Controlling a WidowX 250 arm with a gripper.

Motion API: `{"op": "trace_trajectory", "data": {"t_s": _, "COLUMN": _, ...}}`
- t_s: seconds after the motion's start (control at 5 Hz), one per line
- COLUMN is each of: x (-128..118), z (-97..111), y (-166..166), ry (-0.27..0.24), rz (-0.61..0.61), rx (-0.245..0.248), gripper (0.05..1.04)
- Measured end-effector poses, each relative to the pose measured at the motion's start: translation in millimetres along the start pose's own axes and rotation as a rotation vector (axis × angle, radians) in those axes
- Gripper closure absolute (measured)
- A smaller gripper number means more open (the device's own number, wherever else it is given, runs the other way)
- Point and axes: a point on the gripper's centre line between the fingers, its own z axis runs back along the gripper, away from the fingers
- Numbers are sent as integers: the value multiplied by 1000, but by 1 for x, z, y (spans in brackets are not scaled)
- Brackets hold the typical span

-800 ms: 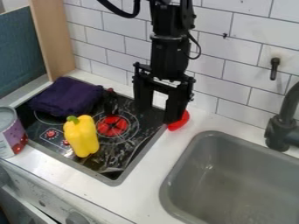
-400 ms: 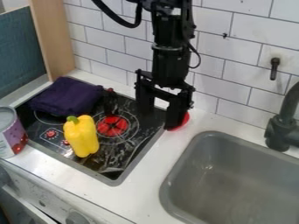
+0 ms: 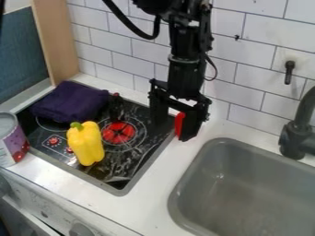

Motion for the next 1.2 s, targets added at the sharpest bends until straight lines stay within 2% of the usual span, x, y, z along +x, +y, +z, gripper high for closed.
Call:
{"op": "trace_trajectory", "data": {"t_s": 0.4, "x": 21, "z": -7, "y": 12, "ry": -53, "rz": 45, "rx": -30, "gripper": 83}}
{"op": "trace_trajectory", "data": {"t_s": 1.0, "x": 48, "z": -20, "y": 19, "ry": -24, "rz": 97, "rx": -21, "gripper": 83}}
{"op": "trace_trajectory", "data": {"t_s": 1.2, "x": 55, "z": -26, "y": 21, "ry": 1, "rz": 120, "rx": -14, "gripper": 123}}
